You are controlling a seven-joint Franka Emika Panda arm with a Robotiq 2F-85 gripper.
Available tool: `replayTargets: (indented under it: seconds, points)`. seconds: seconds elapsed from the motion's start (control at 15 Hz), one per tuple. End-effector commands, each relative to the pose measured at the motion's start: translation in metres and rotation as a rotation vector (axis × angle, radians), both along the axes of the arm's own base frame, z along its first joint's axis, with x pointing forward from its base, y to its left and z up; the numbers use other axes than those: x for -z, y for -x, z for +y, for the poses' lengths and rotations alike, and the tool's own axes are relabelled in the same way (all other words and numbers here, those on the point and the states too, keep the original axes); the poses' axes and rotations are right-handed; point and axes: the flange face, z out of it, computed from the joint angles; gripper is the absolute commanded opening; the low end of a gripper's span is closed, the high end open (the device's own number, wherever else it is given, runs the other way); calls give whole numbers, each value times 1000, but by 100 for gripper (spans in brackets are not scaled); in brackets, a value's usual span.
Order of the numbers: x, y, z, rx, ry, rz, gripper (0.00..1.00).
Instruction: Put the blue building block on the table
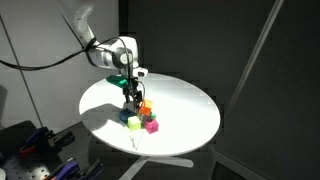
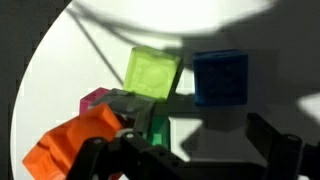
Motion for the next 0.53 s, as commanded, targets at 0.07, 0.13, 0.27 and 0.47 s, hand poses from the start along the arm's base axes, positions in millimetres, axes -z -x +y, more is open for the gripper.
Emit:
replayTargets:
  seconds: [0.07,0.13,0.27,0.47]
  points:
    - [-24,-4,-7,14,3,-22,100]
    - [-28,-4,-7,16,2,-28,100]
    - [-38,-5,-6,17,1,-42,100]
    - [-53,-6,-3,13,-5,-60,100]
